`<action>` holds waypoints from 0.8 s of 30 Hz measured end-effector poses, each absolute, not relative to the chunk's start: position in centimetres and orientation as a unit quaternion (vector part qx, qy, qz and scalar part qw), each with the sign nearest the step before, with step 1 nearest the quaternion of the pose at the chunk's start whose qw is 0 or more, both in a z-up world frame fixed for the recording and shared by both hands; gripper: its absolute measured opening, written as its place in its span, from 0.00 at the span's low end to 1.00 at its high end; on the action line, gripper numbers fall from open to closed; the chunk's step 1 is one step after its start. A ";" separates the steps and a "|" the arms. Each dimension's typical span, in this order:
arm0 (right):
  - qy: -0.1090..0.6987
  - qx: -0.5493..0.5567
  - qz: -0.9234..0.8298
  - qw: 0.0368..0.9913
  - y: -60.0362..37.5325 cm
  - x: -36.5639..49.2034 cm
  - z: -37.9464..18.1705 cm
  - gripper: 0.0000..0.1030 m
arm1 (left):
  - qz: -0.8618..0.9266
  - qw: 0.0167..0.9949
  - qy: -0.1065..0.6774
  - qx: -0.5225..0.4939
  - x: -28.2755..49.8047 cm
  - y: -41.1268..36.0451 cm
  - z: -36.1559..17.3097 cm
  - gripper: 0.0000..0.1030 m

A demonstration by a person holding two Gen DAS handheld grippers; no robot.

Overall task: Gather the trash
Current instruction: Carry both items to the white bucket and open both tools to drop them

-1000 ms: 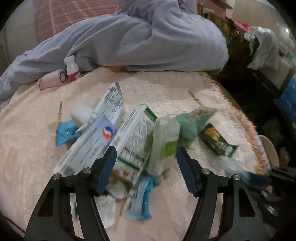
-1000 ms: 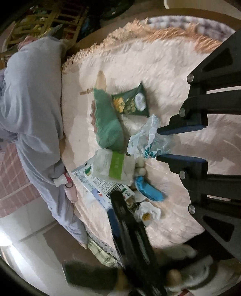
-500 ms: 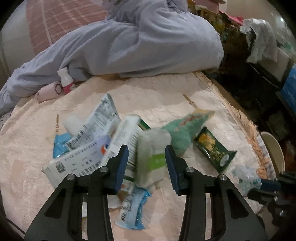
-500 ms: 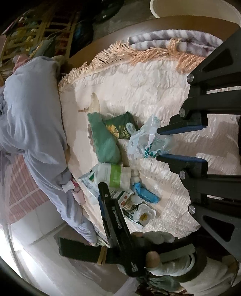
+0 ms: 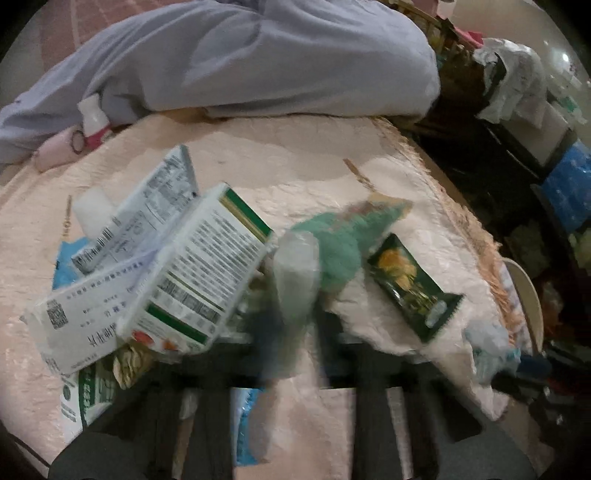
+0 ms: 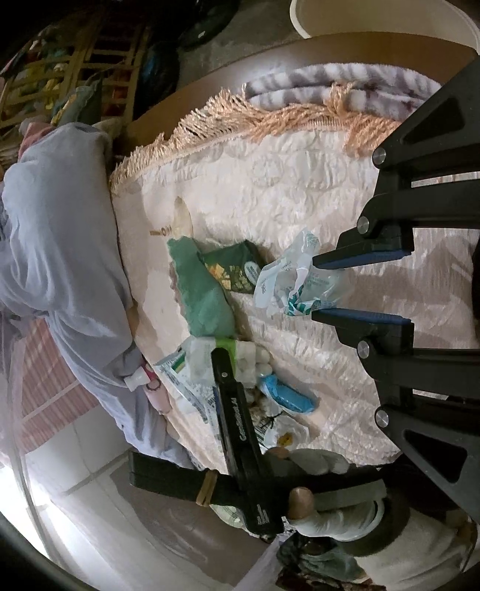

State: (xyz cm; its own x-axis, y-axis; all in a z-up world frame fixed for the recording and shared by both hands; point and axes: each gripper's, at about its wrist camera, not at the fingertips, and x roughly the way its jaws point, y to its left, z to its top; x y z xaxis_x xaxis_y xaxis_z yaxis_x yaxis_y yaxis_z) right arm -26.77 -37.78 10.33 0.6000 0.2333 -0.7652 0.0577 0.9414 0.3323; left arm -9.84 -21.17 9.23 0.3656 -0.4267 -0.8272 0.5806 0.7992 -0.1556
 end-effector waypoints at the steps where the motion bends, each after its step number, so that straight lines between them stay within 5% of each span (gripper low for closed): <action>1: 0.443 0.165 0.047 0.880 -37.9 -26.9 10.4 0.20 | -0.314 0.819 0.475 0.074 -10.1 -21.0 9.5 0.08; 10: 0.427 0.177 0.018 0.887 -40.4 -28.6 11.5 0.20 | -0.377 0.799 0.468 0.021 -13.0 -21.4 14.1 0.08; 24: 0.426 0.215 -0.118 0.871 -51.3 -37.5 10.5 0.20 | -0.508 0.717 0.473 0.067 -23.2 -35.3 15.3 0.08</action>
